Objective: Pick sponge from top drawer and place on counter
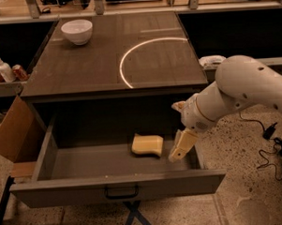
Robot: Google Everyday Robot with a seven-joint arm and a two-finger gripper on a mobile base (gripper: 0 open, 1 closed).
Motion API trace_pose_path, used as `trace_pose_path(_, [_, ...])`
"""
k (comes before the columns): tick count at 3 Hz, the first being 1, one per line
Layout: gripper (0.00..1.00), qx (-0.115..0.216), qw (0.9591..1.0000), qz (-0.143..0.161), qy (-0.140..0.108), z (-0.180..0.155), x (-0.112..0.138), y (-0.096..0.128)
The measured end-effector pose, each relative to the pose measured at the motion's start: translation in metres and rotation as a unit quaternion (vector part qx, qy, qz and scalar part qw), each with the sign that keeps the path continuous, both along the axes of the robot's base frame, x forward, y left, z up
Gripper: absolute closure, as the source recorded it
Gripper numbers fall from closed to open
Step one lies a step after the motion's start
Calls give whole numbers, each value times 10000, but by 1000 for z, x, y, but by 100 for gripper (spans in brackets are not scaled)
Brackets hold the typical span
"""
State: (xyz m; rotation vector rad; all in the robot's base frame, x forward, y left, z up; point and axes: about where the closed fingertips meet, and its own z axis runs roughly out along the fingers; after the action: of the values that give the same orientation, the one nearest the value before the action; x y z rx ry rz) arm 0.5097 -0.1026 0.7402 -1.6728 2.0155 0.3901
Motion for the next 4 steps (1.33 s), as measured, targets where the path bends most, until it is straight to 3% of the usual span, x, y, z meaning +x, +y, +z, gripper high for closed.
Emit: trace_pose_path(4, [0, 113, 9986, 481, -184, -80, 50, 35])
